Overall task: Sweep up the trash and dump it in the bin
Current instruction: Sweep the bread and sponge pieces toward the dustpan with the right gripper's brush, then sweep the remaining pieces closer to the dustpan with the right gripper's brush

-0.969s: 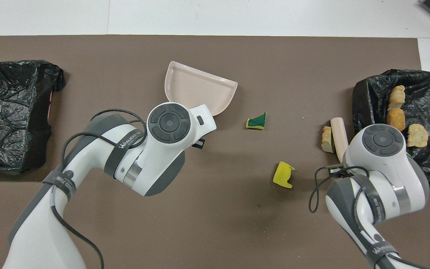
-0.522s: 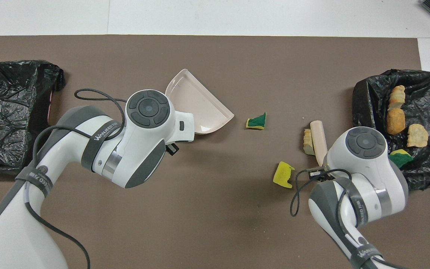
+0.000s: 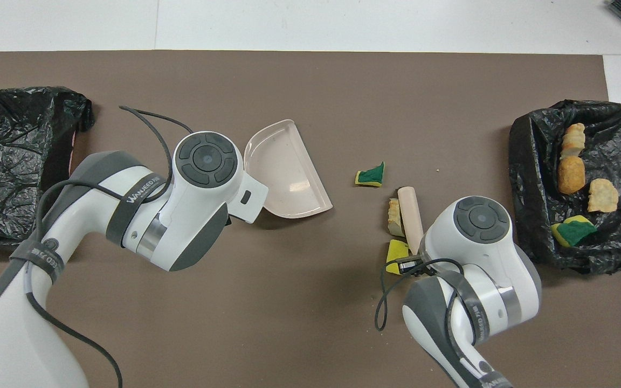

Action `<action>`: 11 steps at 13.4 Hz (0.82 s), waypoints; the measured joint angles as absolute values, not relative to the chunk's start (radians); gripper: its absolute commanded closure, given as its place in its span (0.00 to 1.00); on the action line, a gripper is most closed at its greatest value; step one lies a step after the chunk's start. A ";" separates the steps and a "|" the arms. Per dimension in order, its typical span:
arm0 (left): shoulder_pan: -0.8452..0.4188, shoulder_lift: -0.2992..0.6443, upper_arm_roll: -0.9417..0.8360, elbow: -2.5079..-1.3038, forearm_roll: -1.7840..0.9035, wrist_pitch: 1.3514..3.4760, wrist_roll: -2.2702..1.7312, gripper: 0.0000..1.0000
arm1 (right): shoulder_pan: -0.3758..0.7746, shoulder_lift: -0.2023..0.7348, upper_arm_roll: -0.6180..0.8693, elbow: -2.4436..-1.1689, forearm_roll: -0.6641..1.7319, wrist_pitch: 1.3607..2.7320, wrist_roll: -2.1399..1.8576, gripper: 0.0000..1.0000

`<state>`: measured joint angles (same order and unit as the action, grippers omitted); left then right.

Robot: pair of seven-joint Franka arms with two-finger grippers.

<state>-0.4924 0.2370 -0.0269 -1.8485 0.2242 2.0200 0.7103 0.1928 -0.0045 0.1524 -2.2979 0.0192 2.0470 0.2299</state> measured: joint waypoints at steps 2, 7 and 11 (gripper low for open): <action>-0.493 0.228 -0.032 -1.891 0.239 2.084 0.759 1.00 | 0.195 -0.002 0.152 -2.276 0.022 2.023 0.233 1.00; -0.495 0.209 -0.042 -1.945 0.268 2.131 0.873 1.00 | 0.195 -0.022 0.153 -2.193 0.026 1.791 0.411 1.00; -0.519 0.180 -0.044 -1.989 0.268 2.131 0.914 1.00 | 0.206 -0.074 0.154 -2.252 0.033 1.726 0.581 1.00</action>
<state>-0.5191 0.1798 -0.0438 -1.9887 0.2684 2.1307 0.9144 0.2062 -0.0737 0.1538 -2.2519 0.0327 1.7260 0.5808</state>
